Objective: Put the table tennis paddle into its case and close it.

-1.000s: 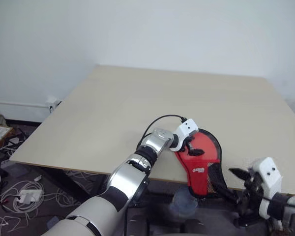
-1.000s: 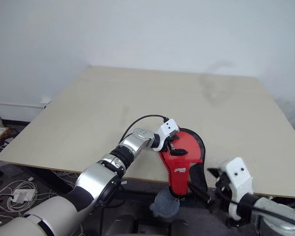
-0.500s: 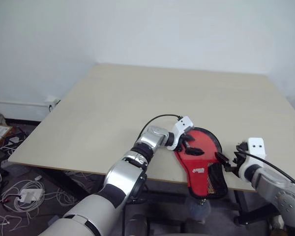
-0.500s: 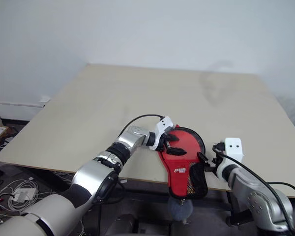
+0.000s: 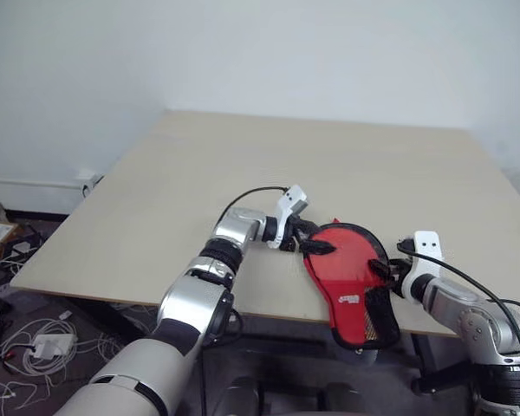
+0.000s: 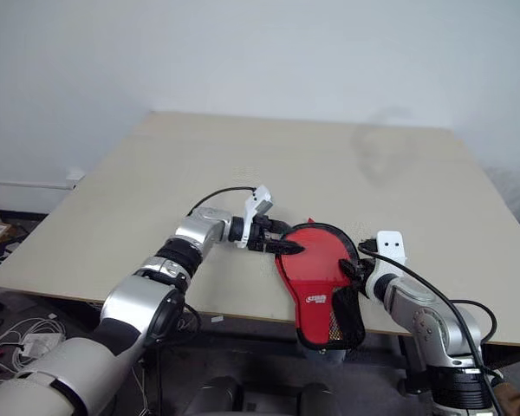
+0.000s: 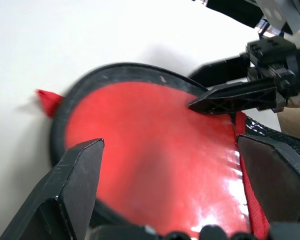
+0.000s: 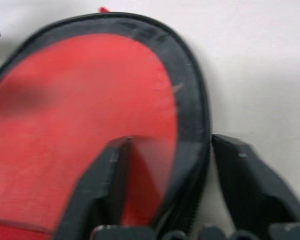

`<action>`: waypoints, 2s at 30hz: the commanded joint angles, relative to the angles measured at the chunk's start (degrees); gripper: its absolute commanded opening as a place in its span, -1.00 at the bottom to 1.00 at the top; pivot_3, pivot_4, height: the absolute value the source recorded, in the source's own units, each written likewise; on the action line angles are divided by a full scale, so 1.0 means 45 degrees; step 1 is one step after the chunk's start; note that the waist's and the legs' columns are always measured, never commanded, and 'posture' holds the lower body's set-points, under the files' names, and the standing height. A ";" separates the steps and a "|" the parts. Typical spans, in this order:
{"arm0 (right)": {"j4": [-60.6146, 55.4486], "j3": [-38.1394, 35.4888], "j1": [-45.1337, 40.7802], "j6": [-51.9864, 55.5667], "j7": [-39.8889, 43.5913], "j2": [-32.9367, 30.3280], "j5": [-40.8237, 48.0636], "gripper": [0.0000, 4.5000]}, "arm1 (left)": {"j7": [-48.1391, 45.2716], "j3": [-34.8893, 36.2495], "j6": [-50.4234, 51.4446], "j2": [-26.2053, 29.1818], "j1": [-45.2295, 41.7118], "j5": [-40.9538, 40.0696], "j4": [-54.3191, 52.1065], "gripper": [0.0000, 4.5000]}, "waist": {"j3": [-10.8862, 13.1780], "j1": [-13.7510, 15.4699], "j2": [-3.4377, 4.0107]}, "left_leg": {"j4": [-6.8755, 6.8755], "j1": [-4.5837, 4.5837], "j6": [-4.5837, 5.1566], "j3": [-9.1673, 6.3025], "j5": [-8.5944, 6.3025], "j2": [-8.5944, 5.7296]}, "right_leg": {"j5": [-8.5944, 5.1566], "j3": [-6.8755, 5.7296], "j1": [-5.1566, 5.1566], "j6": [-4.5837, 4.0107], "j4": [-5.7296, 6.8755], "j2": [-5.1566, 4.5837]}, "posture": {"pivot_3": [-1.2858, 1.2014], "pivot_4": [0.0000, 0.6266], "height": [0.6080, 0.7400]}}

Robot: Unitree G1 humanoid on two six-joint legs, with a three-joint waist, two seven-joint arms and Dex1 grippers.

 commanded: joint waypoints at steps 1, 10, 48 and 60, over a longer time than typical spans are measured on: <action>0.0133 -0.0154 -0.0452 0.0194 0.0438 0.0318 0.0143 -0.45 | -0.0095 0.0098 0.0188 0.0247 0.0189 -0.0276 -0.0908 1.00 | 0.0001 -0.0044 0.0002 | -0.0001 0.0002 0.0000 0.0000 0.0000 0.0002 | 0.0000 0.0000 -0.0001 0.0000 0.0002 0.0000 | 0.03 -1.00 1.00; 0.0007 -0.1642 -0.1167 -0.0768 -0.0034 0.1527 0.0067 -0.99 | 0.0038 -0.0116 0.1289 0.0436 0.1253 -0.0602 -0.2479 1.00 | 0.0030 -0.0300 0.0032 | -0.0007 0.0000 0.0003 -0.0005 0.0002 0.0004 | 0.0002 0.0006 -0.0009 0.0001 0.0014 0.0005 | 0.03 -1.00 1.00; 0.5020 -0.4286 -0.4533 -0.2811 -0.4710 0.3135 -0.2875 0.06 | -0.0356 -0.0559 0.2645 0.0644 0.2029 -0.1459 -0.3779 1.00 | 0.0168 -0.1252 0.0235 | -0.0062 -0.0003 0.0049 0.0009 0.0100 0.0035 | 0.0040 0.0173 -0.0179 -0.0057 0.0214 0.0131 | 0.03 -1.00 1.00; 0.1297 -0.1807 -0.2302 -0.5586 0.0426 0.1917 -0.2973 0.98 | 0.0538 0.0470 -0.0079 0.1528 0.1273 -0.1586 -0.2672 1.00 | 0.0176 -0.1249 0.0226 | -0.0062 -0.0011 0.0047 0.0023 0.0099 0.0036 | 0.0038 0.0183 -0.0189 -0.0053 0.0203 0.0133 | 0.03 -1.00 1.00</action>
